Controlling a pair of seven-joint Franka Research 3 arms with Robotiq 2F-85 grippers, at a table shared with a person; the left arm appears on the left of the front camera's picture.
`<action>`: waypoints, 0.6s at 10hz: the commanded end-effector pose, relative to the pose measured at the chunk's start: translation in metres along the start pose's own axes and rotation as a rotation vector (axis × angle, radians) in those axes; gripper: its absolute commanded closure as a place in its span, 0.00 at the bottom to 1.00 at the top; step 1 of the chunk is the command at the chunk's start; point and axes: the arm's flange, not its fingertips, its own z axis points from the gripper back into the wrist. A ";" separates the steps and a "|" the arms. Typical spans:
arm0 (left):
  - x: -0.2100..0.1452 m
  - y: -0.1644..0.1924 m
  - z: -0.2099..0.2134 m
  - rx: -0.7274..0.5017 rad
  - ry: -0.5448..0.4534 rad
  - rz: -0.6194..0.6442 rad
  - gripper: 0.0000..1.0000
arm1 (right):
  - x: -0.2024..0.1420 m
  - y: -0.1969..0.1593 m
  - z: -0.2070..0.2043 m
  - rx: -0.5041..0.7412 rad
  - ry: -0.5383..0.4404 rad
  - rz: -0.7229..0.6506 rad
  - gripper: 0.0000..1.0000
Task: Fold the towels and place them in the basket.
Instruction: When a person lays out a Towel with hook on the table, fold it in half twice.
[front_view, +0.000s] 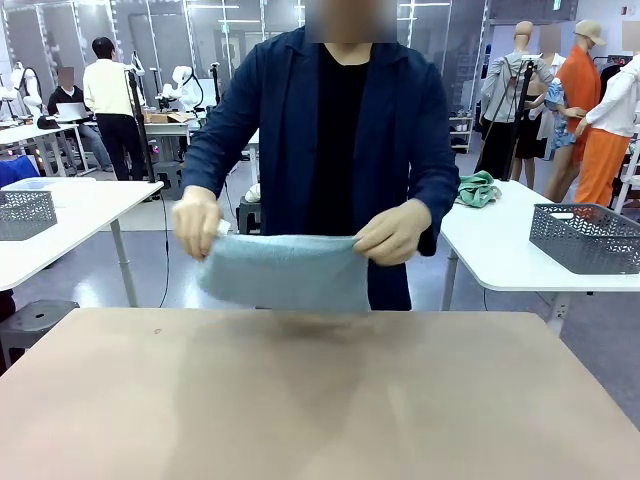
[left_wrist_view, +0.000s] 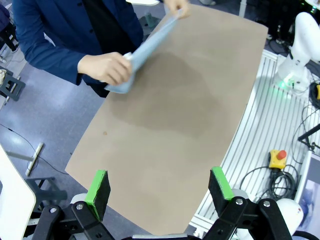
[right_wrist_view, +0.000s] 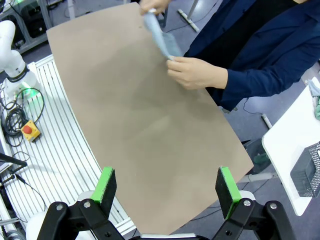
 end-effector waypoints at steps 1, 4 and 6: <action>0.002 -0.001 -0.001 -0.006 -0.006 -0.009 0.00 | 0.000 0.000 0.000 0.003 -0.008 0.005 0.00; 0.002 -0.001 -0.001 -0.006 -0.006 -0.009 0.00 | 0.000 0.000 0.000 0.003 -0.008 0.005 0.00; 0.002 -0.001 -0.001 -0.006 -0.006 -0.009 0.00 | 0.000 0.000 0.000 0.003 -0.008 0.005 0.00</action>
